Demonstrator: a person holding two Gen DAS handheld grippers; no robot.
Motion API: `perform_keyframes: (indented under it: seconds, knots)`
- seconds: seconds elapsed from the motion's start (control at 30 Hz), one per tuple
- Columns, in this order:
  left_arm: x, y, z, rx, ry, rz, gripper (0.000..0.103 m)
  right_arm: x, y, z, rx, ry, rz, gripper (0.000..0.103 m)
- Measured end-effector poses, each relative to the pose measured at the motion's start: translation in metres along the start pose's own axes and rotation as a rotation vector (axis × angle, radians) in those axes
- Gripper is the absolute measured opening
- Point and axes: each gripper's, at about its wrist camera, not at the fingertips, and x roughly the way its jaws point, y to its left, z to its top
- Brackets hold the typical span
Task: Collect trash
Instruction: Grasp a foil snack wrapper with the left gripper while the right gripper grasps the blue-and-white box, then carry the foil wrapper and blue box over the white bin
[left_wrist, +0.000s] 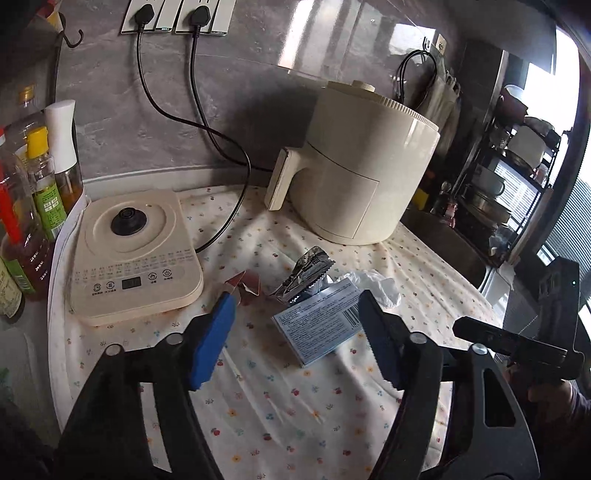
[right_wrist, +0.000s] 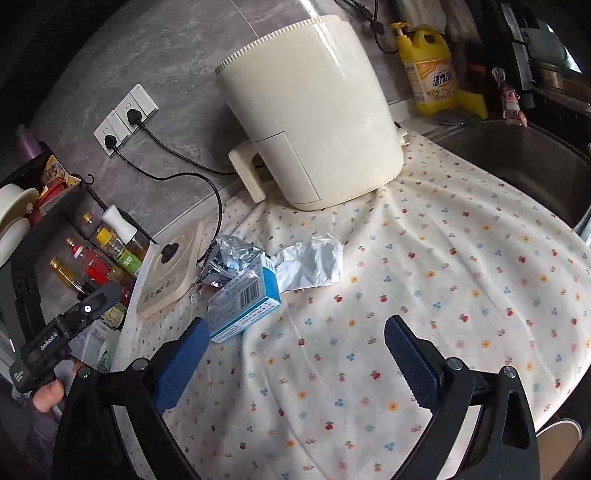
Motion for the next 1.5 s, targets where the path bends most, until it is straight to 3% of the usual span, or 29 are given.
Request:
perform_keyframes:
  seconds: [0.2, 0.67, 0.7, 0.73, 0.97, 1.03, 1.1, 1.17, 1.5]
  knots:
    - [0.028, 0.009, 0.0, 0.008, 0.047, -0.023, 0.05, 0.055, 0.002, 0.001, 0.093, 0.129, 0.022, 0.06]
    - [0.085, 0.01, 0.003, 0.074, 0.119, -0.035, 0.05, 0.115, 0.009, 0.017, 0.175, 0.217, 0.064, 0.058]
    - [0.089, 0.011, 0.004, 0.074, 0.122, -0.033, 0.05, 0.117, 0.009, 0.018, 0.18, 0.221, 0.065, 0.055]
    - [0.092, 0.011, 0.004, 0.074, 0.126, -0.032, 0.049, 0.119, 0.009, 0.019, 0.181, 0.225, 0.072, 0.041]
    - [0.11, 0.003, 0.005, 0.103, 0.137, -0.042, 0.043, 0.095, 0.01, 0.02, 0.141, 0.165, 0.117, 0.031]
    - [0.115, 0.001, 0.005, 0.104, 0.145, -0.048, 0.035, 0.087, 0.007, 0.019, 0.14, 0.153, 0.117, 0.03]
    - [0.12, -0.003, 0.003, 0.118, 0.162, -0.049, 0.018, 0.077, 0.005, 0.019, 0.134, 0.132, 0.108, 0.029]
    - [0.118, -0.008, 0.003, 0.124, 0.154, -0.042, 0.012, 0.067, 0.002, 0.018, 0.126, 0.112, 0.091, 0.028]
    - [0.077, -0.028, -0.005, 0.129, 0.084, -0.03, 0.01, 0.018, -0.008, 0.009, 0.08, 0.021, 0.003, 0.026]
